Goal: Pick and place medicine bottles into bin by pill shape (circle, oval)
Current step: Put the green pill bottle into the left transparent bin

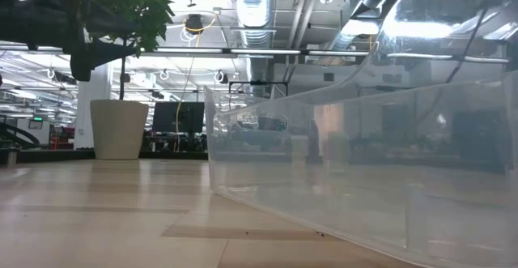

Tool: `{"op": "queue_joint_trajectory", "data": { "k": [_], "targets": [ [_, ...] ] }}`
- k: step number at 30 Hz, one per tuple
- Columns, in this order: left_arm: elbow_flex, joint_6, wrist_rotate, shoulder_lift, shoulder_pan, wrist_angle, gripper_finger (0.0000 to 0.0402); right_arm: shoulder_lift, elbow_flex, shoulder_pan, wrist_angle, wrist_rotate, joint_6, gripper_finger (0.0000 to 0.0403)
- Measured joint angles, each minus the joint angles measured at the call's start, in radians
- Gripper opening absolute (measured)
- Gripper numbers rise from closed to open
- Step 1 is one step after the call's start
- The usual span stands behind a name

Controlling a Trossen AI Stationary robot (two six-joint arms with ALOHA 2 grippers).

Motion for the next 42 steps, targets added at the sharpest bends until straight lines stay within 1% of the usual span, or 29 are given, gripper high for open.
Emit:
{"op": "queue_joint_trajectory", "data": {
  "k": [4,6,8,12,17,19,23,26,30,32,34,38,42],
  "targets": [
    [0.000,0.003,0.000,0.000,0.000,0.000,0.0235,-0.103,0.000,-0.055,-0.033,0.136,-0.132,0.0302],
    [0.000,0.003,0.000,0.000,0.000,0.000,0.0235,-0.147,0.000,-0.104,-0.045,0.204,-0.224,0.0302],
    [0.000,0.003,0.000,0.000,0.000,-0.001,0.0235,-0.184,0.000,-0.171,-0.055,0.248,-0.327,0.0302],
    [0.000,0.003,0.000,0.000,0.000,-0.004,0.0235,-0.226,0.001,-0.357,-0.051,0.256,-0.562,0.0302],
    [0.000,0.003,0.000,0.000,0.000,-0.009,0.0235,-0.225,0.000,-0.597,-0.038,0.253,-0.825,0.0302],
    [0.000,0.003,0.000,0.000,0.000,-0.009,0.0235,-0.225,0.001,-0.683,-0.006,0.223,-0.921,0.0302],
    [0.000,0.003,0.000,0.000,0.000,-0.010,0.0235,-0.225,0.000,-0.832,0.093,0.090,-1.100,0.0302],
    [0.000,0.003,0.000,0.000,0.000,-0.015,0.0235,-0.226,-0.008,-0.905,0.153,0.019,-1.210,0.0302],
    [0.000,0.001,0.000,0.000,0.000,-0.037,0.0235,-0.224,-0.083,-0.986,0.326,-0.135,-1.326,0.0302],
    [0.000,-0.003,0.001,0.000,0.000,-0.038,0.0235,-0.225,-0.120,-1.015,0.374,-0.184,-1.360,0.0302],
    [0.000,-0.005,0.001,0.000,0.000,-0.038,0.0235,-0.224,-0.154,-1.038,0.422,-0.205,-1.372,0.0302],
    [0.000,-0.005,0.000,0.000,0.000,-0.038,0.0235,-0.224,-0.212,-1.067,0.514,-0.211,-1.374,0.0302],
    [0.000,-0.005,0.000,0.000,0.000,-0.038,0.0235,-0.208,-0.227,-1.078,0.572,-0.221,-1.396,0.0302]
  ]
}}
